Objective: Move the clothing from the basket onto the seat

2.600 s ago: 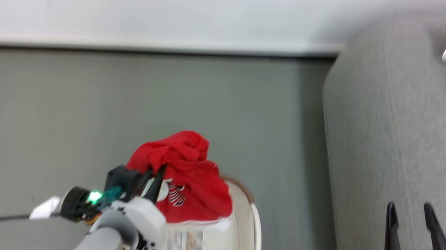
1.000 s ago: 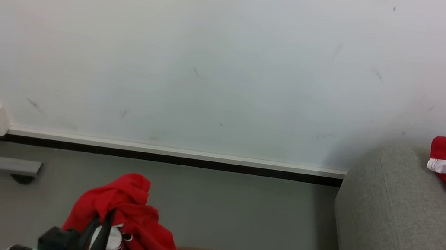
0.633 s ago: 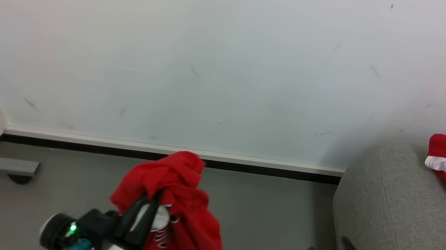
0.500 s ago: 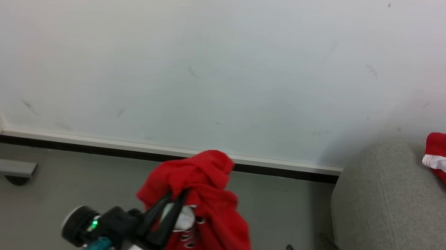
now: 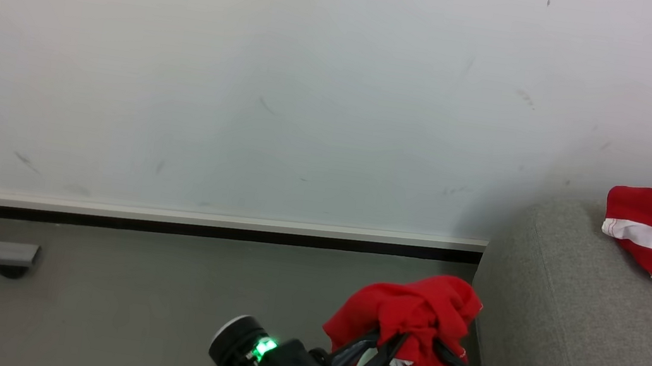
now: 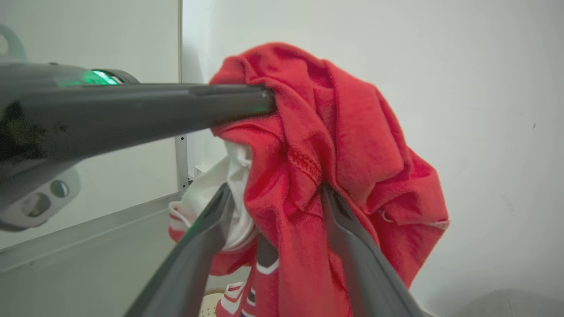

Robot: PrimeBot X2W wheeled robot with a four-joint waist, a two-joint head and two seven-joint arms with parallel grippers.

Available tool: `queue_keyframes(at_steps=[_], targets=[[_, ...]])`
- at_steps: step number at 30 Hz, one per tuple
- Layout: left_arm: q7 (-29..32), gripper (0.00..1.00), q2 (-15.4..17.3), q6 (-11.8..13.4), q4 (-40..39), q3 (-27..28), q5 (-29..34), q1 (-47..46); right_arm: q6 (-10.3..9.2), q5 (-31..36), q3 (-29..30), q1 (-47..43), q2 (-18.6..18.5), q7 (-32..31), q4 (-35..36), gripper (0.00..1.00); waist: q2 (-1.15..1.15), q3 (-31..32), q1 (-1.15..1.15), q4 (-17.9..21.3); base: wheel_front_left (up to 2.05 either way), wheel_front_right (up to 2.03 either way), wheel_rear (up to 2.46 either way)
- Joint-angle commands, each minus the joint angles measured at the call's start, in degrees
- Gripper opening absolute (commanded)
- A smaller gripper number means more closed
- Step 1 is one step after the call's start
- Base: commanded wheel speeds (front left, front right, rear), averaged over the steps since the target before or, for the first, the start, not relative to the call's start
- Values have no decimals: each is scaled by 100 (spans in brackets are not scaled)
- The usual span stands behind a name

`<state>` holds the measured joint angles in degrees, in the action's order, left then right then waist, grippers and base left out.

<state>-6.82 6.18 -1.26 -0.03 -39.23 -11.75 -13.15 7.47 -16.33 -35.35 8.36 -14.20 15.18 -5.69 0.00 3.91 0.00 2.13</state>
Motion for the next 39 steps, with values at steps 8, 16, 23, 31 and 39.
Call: queue_keyframes(at_steps=[8, 16, 23, 31, 39], targets=[[241, 0, -116, -246, -213, -322, -390, 111, 3, -13, 100, -42, 41, -7, -79, 100, 0, -6, 0, 63, 0, 0, 0], [356, 0, -34, -224, -252, -350, -533, 162, 3, -163, 161, -59, 11, -6, -107, 0, 0, -4, 0, 77, 0, 0, 0], [304, 100, 63, -57, -47, -269, -431, 181, 3, -243, 444, -167, -109, -5, -71, 0, 0, -23, 0, 146, 0, 0, 0], [33, 100, 116, 5, 404, -230, -418, 164, 2, -173, 946, -256, -234, -4, 57, 0, 0, -152, 0, 465, 0, 0, 0], [-378, 100, 15, -3, 1107, -273, -393, 43, 3, -145, 1393, -339, -387, -5, 213, 0, 0, -297, 0, 1001, 0, 0, 0]])
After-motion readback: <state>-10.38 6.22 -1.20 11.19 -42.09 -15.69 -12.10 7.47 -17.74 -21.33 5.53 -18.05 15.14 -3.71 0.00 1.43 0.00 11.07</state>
